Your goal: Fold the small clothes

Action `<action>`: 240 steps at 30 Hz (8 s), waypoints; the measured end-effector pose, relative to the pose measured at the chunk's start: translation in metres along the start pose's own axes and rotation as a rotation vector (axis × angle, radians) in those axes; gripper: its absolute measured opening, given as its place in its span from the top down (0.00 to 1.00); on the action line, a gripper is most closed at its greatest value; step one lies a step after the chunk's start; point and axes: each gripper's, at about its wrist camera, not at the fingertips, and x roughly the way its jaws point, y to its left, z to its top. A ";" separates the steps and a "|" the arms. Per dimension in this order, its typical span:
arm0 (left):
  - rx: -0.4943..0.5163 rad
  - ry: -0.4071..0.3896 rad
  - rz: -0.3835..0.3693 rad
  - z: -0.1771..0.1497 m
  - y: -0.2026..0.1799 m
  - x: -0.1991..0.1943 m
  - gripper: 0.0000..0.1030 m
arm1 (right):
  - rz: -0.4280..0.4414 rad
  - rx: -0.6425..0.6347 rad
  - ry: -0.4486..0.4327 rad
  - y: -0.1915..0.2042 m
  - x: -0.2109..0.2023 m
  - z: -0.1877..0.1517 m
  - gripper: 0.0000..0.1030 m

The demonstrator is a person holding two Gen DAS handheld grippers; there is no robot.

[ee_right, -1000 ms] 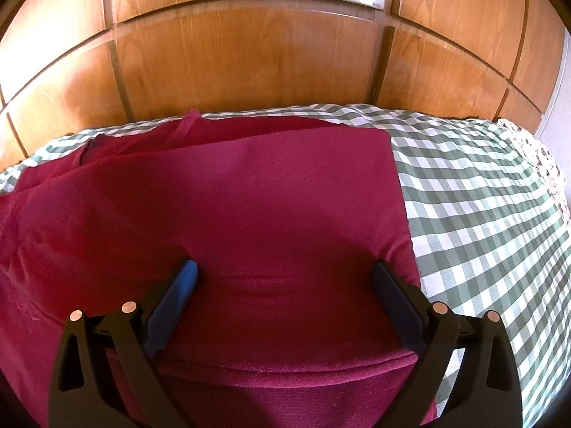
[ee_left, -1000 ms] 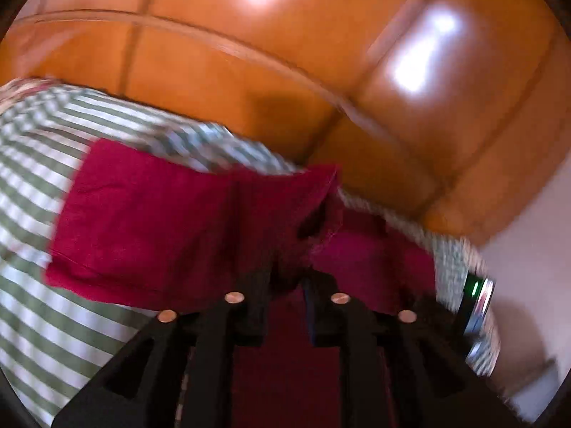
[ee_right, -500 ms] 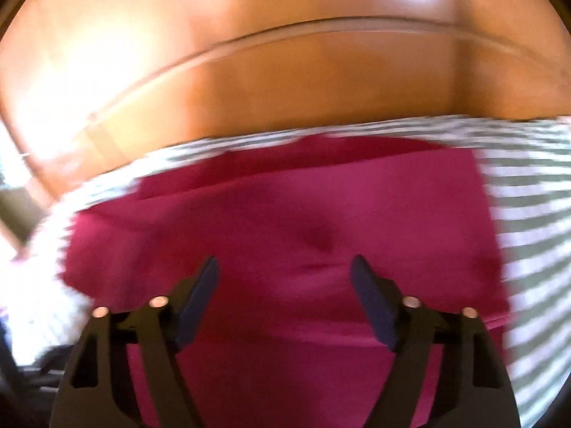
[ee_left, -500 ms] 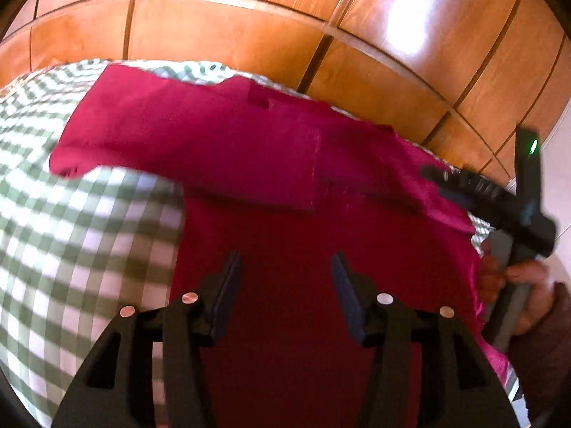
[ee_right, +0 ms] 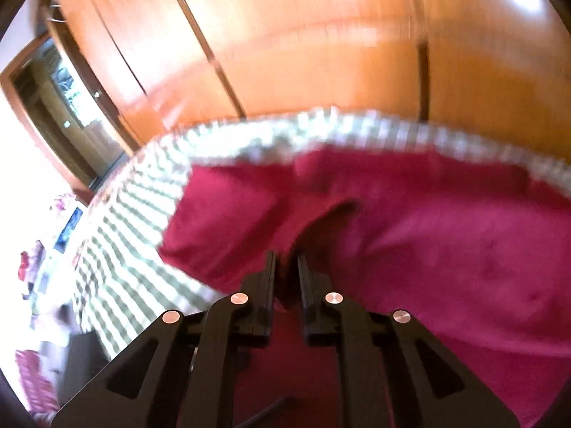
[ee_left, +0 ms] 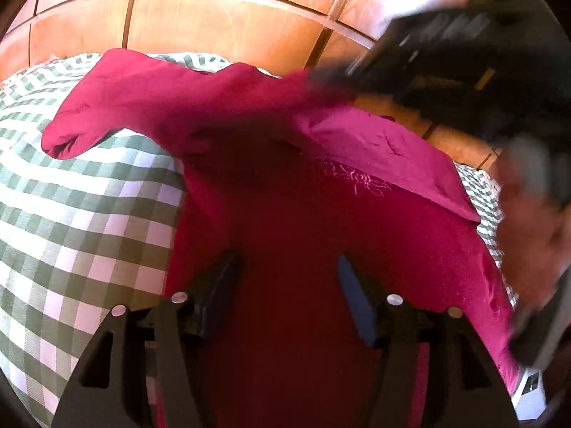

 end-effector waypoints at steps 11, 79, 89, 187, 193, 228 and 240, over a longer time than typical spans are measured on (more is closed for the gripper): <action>0.021 0.000 0.021 -0.002 -0.008 0.001 0.38 | -0.041 0.160 -0.197 -0.086 -0.092 0.029 1.00; -0.349 0.071 0.024 0.167 0.074 0.071 0.33 | -0.410 0.204 -0.092 -0.196 -0.055 -0.039 0.33; -0.139 -0.044 0.215 0.181 0.035 0.086 0.97 | -0.477 0.156 -0.081 -0.199 -0.029 -0.054 0.24; -0.241 0.076 -0.167 0.079 0.041 -0.009 0.75 | -0.084 0.501 -0.042 -0.243 -0.172 -0.137 0.60; -0.303 0.036 -0.118 0.065 0.077 -0.027 0.53 | -0.090 0.547 -0.143 -0.249 -0.203 -0.152 0.15; -0.156 0.207 -0.226 -0.094 0.067 -0.111 0.78 | -0.177 0.382 0.133 -0.186 -0.247 -0.292 0.86; -0.122 0.076 -0.170 -0.012 0.064 -0.076 0.59 | -0.323 0.332 -0.001 -0.208 -0.209 -0.220 0.48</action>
